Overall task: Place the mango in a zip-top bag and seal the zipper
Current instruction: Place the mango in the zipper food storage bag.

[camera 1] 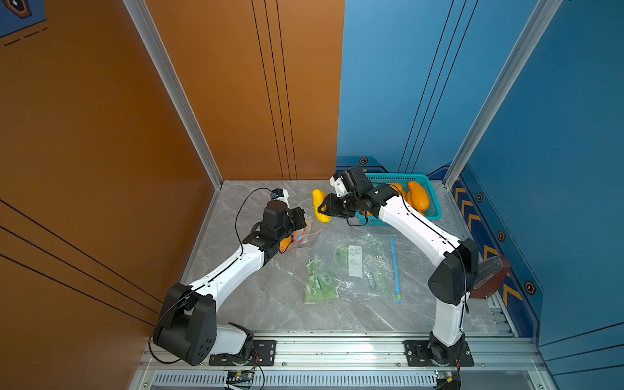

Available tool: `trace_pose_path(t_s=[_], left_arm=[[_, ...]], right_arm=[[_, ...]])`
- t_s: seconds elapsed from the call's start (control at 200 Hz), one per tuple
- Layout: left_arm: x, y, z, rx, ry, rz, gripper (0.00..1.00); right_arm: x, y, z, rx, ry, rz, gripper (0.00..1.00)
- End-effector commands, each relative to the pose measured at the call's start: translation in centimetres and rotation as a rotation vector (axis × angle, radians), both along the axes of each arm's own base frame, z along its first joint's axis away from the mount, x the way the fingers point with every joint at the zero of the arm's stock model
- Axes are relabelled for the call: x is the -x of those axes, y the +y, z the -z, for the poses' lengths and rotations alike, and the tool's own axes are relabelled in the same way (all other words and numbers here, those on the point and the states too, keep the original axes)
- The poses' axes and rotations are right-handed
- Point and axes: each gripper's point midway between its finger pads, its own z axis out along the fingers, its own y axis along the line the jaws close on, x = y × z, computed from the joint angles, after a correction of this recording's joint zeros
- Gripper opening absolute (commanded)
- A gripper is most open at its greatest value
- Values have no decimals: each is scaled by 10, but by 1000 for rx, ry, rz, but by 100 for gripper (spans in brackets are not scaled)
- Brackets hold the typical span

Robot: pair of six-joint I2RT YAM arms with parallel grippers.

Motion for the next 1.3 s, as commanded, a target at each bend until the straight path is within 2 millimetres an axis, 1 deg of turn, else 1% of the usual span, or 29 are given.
trace_pose_path(t_s=[0.0, 0.17, 0.385, 0.475, 0.686, 0.691, 0.711, 0.816, 0.941, 1.001, 1.096, 1.156, 1.241, 1.291], left_arm=[[5, 3, -3, -3, -11, -2, 0], [6, 3, -1, -6, -8, -3, 0], [5, 3, 0, -8, -6, -1, 0], [5, 2, 1, -5, -3, 2, 0], [6, -2, -2, 1, -5, 10, 0], [6, -2, -2, 1, -5, 12, 0], [6, -2, -2, 3, -6, 12, 0], [7, -3, -2, 5, -4, 15, 0], [7, -4, -2, 9, -2, 15, 0], [7, -3, -2, 9, -3, 10, 0], [6, -3, -3, 10, -5, 6, 0], [6, -3, -5, 11, -8, 8, 0], [6, -4, -8, 15, -13, 17, 0], [6, -3, -11, 16, -21, 24, 0]], right_arm=[[-6, 20, 2, -44, 19, 7, 10], [-9, 23, 16, -18, 39, 50, 10], [-6, 16, 32, 18, 69, 115, 10], [-8, 13, 36, 23, 65, 140, 11], [-19, 12, 46, 46, 56, 182, 20], [-13, 18, 47, 48, 56, 168, 20], [-9, 24, 47, 49, 54, 156, 23], [-10, 27, 50, 53, 50, 150, 37], [-9, 33, 43, 41, 37, 130, 56], [-9, 33, 41, 44, 29, 124, 62], [-9, 32, 34, 45, 8, 118, 67], [-9, 30, 27, 48, -13, 112, 68], [-8, 24, 12, 52, -56, 99, 68], [-7, 20, -1, 52, -96, 77, 68]])
